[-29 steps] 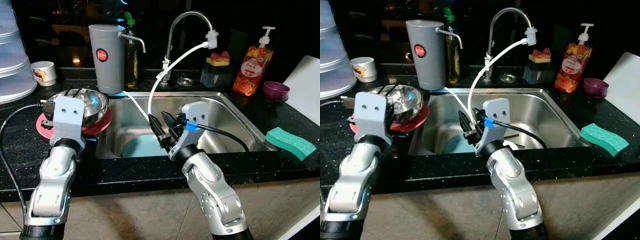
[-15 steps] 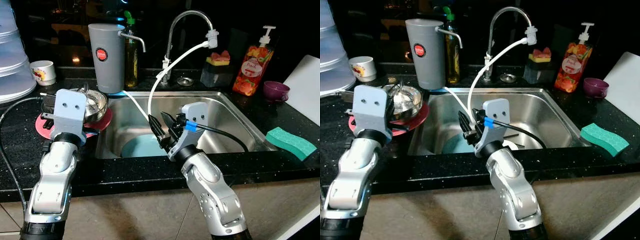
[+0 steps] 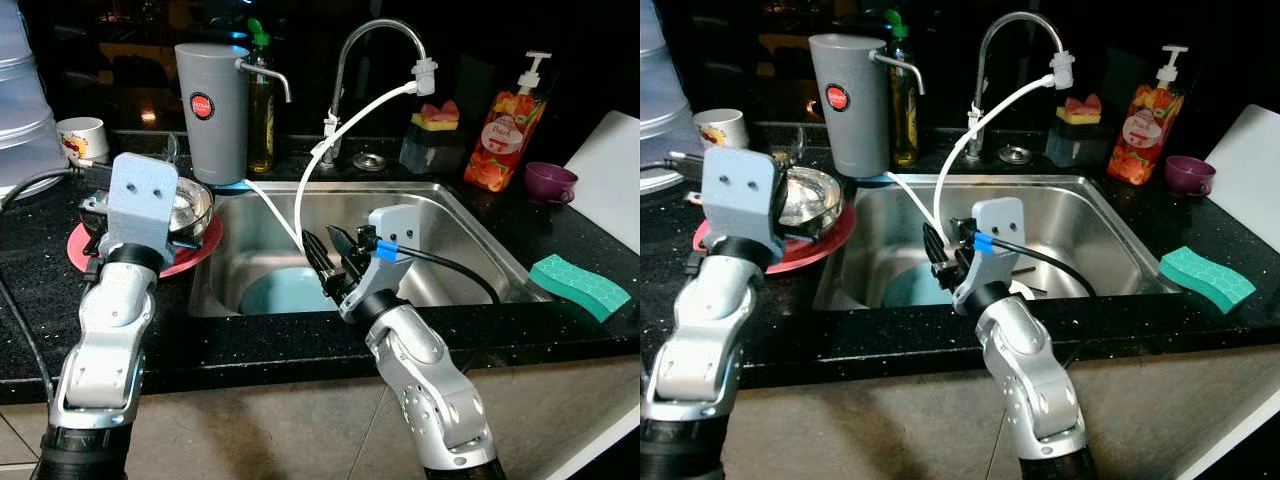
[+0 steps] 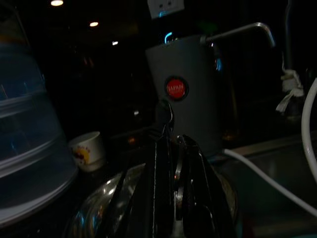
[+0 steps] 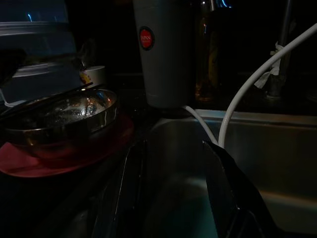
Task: Kitchen organization
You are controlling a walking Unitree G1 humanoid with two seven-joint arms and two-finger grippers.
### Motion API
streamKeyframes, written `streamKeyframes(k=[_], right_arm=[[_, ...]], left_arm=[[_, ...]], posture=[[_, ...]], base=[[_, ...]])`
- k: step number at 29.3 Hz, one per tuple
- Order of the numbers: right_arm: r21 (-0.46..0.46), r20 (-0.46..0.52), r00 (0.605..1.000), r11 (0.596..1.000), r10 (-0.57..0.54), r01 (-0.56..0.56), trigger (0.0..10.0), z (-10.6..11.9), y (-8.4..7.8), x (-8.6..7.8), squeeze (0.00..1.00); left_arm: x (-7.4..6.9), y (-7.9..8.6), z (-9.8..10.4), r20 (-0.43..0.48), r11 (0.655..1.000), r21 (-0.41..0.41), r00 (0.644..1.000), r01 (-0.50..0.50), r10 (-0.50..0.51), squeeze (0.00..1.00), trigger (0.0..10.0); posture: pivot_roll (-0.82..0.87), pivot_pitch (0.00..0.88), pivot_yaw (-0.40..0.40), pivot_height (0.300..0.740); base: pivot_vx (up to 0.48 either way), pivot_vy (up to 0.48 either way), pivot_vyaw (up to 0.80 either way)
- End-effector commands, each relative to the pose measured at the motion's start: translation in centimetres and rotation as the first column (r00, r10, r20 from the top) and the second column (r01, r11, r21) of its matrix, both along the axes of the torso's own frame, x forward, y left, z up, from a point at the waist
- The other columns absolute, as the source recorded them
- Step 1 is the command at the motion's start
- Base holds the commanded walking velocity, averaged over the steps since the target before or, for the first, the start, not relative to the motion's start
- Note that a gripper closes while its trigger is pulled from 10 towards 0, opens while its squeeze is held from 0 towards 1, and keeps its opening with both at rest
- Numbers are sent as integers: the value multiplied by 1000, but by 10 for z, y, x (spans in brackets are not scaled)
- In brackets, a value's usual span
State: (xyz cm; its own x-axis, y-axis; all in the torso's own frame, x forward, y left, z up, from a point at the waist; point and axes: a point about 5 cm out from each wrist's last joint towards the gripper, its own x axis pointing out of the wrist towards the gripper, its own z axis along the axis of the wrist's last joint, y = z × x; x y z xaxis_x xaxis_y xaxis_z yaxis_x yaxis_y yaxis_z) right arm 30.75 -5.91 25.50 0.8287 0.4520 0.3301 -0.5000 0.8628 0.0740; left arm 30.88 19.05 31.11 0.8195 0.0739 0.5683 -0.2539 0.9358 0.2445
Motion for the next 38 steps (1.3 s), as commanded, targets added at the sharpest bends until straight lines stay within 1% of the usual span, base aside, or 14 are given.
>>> streamKeyframes(k=[1, 5, 14, 18, 21, 25, 26, 27, 29, 30, 31, 32, 37, 38], right_arm=[[20, 12, 1000, 1000, -5, 4, 10000, 5, -3, -2, 0], [18, 12, 1000, 1000, -12, 12, 10000, 5, -5, -1, 0], [16, 16, 997, 997, -76, 76, 10000, 7, -14, 3, 0], [6, 31, 993, 993, -117, 117, 10000, 12, -26, 9, 0], [-6, 30, 991, 991, -134, 134, 10000, 11, -29, 11, 0], [-38, 33, 988, 988, -148, 150, 10000, 9, -38, 12, 0], [-38, 33, 988, 988, -148, 150, 10000, 9, -38, 12, 0], [-67, 39, 990, 988, -136, 139, 10000, 8, -41, 11, 0], [-77, 36, 989, 986, -144, 146, 10000, 6, -44, 11, 0], [-100, 23, 980, 975, -197, 198, 10000, 3, -52, 15, 0], [-100, 23, 980, 975, -197, 198, 10000, 3, -52, 15, 0], [-118, 4, 968, 961, -250, 249, 10000, 0, -60, 20, 0], [-129, -14, 950, 943, -312, 308, 10000, -3, -68, 25, 0], [-125, -13, 944, 937, -330, 326, 10000, -1, -70, 27, 0]], left_arm=[[-4, -5, 10, 43, 1000, 13, 999, 23, -24, 0, 10000], [-5, -11, 11, 35, 998, 8, 997, 63, -63, 0, 10000], [-7, -34, 20, -5, 956, 36, 956, 292, -292, 0, 10000], [-6, -42, 12, -169, 884, 80, 881, 460, -443, 0, 10000], [-5, -41, 8, -205, 868, 95, 863, 488, -462, 0, 10000], [-1, -43, 7, -241, 806, -42, 777, 591, -582, 0, 10000], [-1, -43, 7, -241, 806, -42, 777, 591, -582, 0, 10000], [3, -45, 5, -265, 789, -85, 750, 608, -606, 0, 10000], [8, -45, 3, -277, 798, -92, 755, 595, -595, 0, 10000], [21, -47, -5, -326, 808, -155, 742, 569, -586, 0, 10000], [21, -47, -5, -326, 808, -155, 742, 569, -586, 0, 10000], [32, -51, -13, -364, 807, -214, 722, 550, -589, 0, 10000], [43, -59, -24, -411, 795, -274, 681, 541, -606, 0, 10000], [58, -68, -43, -477, 791, -349, 632, 502, -611, 0, 10000]], posture=[[141, 114, -91, 740], [141, 114, -91, 740], [140, 113, -86, 740], [140, 108, -84, 740], [140, 106, -82, 740], [131, 104, -76, 740], [131, 104, -76, 740], [129, 102, -77, 740], [129, 102, -77, 740], [127, 97, -78, 740], [127, 97, -78, 740], [127, 97, -78, 740], [111, 87, -71, 740], [104, 74, -67, 740]], base=[[0, 0, 0], [0, 0, 0], [0, 0, 0], [0, 0, 0], [0, 0, 0], [0, 0, 0], [0, 0, 0], [0, 0, 0], [0, 0, 0], [0, 0, 0], [0, 0, 0], [0, 0, 0], [0, 0, 0], [0, 0, 0]])
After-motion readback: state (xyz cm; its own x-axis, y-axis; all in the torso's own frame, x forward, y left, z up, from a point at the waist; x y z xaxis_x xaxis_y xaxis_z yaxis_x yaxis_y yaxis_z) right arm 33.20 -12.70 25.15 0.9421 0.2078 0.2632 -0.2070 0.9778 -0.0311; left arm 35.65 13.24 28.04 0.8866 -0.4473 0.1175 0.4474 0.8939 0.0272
